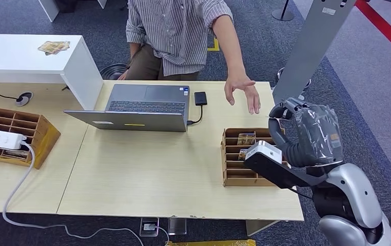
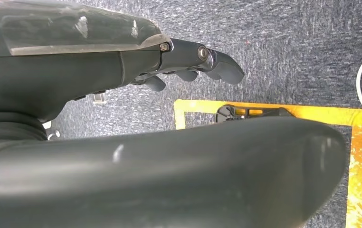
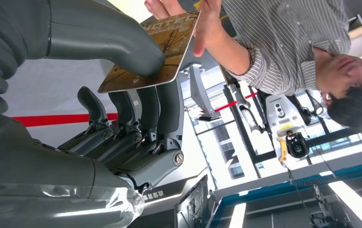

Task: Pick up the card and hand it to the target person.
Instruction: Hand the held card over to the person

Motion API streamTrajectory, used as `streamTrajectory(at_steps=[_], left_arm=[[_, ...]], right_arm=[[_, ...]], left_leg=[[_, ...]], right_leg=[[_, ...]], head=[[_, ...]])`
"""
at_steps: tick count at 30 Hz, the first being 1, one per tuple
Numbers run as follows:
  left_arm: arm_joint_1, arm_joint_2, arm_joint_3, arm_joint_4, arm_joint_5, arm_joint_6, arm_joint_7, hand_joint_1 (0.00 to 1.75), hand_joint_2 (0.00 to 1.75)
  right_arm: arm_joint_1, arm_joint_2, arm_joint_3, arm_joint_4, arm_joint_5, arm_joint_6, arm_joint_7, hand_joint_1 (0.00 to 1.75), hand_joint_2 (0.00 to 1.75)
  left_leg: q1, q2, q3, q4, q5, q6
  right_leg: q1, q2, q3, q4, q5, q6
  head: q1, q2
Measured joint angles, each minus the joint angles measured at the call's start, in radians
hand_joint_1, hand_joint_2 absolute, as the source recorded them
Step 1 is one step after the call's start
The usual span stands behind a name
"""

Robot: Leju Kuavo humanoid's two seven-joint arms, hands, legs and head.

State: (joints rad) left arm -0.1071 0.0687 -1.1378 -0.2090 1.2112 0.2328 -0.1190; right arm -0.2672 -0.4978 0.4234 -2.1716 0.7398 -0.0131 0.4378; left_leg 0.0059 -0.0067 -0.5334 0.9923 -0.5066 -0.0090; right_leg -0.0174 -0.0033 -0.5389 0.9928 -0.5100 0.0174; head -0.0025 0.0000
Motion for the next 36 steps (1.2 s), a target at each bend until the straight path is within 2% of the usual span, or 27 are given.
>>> streamTrajectory(at_steps=[6, 17, 28, 32, 34, 36], left_arm=[[-0.001, 0.000, 0.000, 0.000, -0.008, -0.007, 0.000, 0.00, 0.00], [-0.003, -0.002, 0.000, 0.000, -0.021, -0.007, -0.001, 0.00, 0.00], [-0.003, -0.002, 0.000, 0.000, -0.024, -0.009, 0.002, 0.00, 0.00], [-0.002, -0.002, 0.000, 0.000, -0.026, -0.019, 0.001, 0.00, 1.75], [-0.002, -0.002, 0.000, 0.000, -0.029, -0.025, 0.000, 0.00, 1.75], [-0.002, -0.002, 0.000, 0.000, -0.033, -0.026, -0.004, 0.00, 0.87]], right_arm=[[-0.009, -0.001, 0.005, 0.014, 0.032, -0.045, -0.021, 1.40, 1.75], [0.000, 0.061, 0.062, 0.245, 0.312, -0.337, -0.099, 1.40, 1.75], [0.014, 0.119, 0.106, 0.402, 0.354, -0.377, -0.090, 1.40, 1.75], [0.017, 0.127, 0.115, 0.422, 0.355, -0.378, -0.084, 0.00, 1.75], [0.020, 0.130, 0.118, 0.429, 0.355, -0.378, -0.082, 0.00, 1.75], [0.021, 0.132, 0.120, 0.435, 0.357, -0.378, -0.080, 0.00, 1.75]], left_leg=[[0.000, 0.000, 0.000, 0.000, 0.000, 0.000], [0.000, 0.000, -0.001, 0.000, 0.000, 0.000], [0.000, 0.000, -0.001, 0.000, 0.000, 0.000], [0.000, 0.000, -0.001, 0.000, 0.000, 0.000], [0.000, 0.000, -0.001, 0.000, 0.000, 0.000], [0.000, 0.000, -0.001, 0.000, 0.000, 0.000]], right_leg=[[0.000, 0.000, 0.000, 0.000, 0.000, 0.000], [0.000, 0.000, 0.000, 0.000, 0.000, 0.000], [0.000, 0.000, 0.000, 0.000, 0.000, 0.000], [0.000, 0.000, 0.000, 0.000, 0.000, 0.000], [0.000, 0.000, 0.000, 0.000, 0.000, 0.000], [0.000, 0.000, 0.000, 0.000, 0.000, 0.000]], head=[[-0.001, 0.000], [-0.001, 0.000], [-0.001, 0.000], [0.000, 0.000], [0.000, 0.000], [-0.001, 0.000]])
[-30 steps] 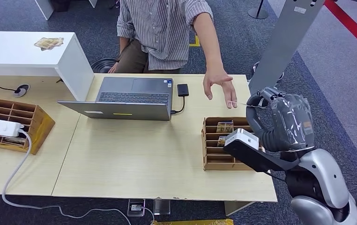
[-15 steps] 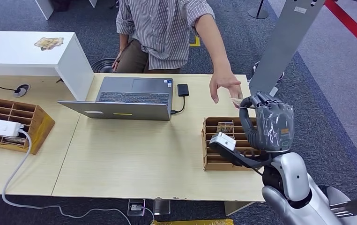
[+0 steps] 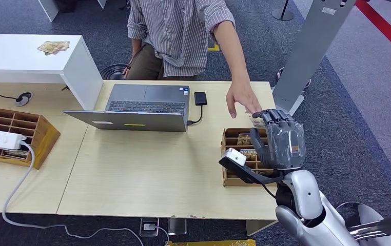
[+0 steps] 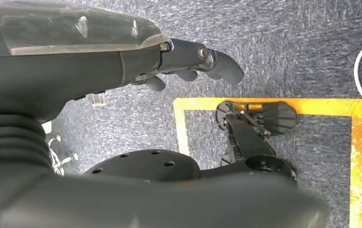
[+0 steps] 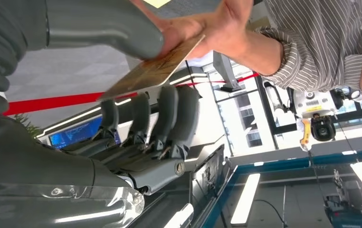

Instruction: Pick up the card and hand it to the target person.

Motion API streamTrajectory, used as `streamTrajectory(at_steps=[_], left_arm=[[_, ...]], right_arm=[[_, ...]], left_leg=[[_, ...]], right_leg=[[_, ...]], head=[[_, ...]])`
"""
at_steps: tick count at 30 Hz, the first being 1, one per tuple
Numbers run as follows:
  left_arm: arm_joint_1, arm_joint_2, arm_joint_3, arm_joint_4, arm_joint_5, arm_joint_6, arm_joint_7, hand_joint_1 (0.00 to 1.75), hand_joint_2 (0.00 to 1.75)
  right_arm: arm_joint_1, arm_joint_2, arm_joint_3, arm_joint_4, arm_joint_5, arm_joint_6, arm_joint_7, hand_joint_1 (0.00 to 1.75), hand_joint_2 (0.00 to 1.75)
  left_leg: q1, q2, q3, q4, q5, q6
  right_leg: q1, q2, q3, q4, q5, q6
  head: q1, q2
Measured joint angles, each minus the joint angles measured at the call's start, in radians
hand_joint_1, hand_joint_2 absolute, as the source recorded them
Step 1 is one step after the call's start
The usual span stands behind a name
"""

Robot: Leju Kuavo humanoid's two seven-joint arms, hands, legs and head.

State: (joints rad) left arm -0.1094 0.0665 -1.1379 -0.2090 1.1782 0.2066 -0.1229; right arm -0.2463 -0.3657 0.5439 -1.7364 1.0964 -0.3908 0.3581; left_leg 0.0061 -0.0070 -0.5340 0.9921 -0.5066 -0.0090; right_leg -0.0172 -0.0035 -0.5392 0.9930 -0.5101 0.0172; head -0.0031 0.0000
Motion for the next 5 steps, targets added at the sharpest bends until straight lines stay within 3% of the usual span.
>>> streamTrajectory(at_steps=[2, 5], left_arm=[[0.000, 0.000, 0.000, 0.000, -0.002, 0.002, -0.004, 0.00, 0.00], [0.000, 0.000, 0.000, 0.000, -0.003, 0.007, 0.000, 0.00, 0.00]], right_arm=[[0.001, 0.001, 0.001, 0.006, 0.002, -0.001, 0.003, 0.00, 1.75], [0.002, 0.002, 0.002, 0.011, -0.007, -0.007, 0.005, 0.00, 1.75]], left_leg=[[0.000, 0.000, 0.000, 0.000, 0.000, 0.000], [0.000, 0.000, 0.000, 0.000, 0.000, 0.000]], right_leg=[[0.000, 0.000, 0.000, 0.000, 0.000, 0.000], [0.000, 0.000, 0.000, 0.000, 0.000, 0.000]], head=[[0.000, 0.000], [0.000, 0.000]])
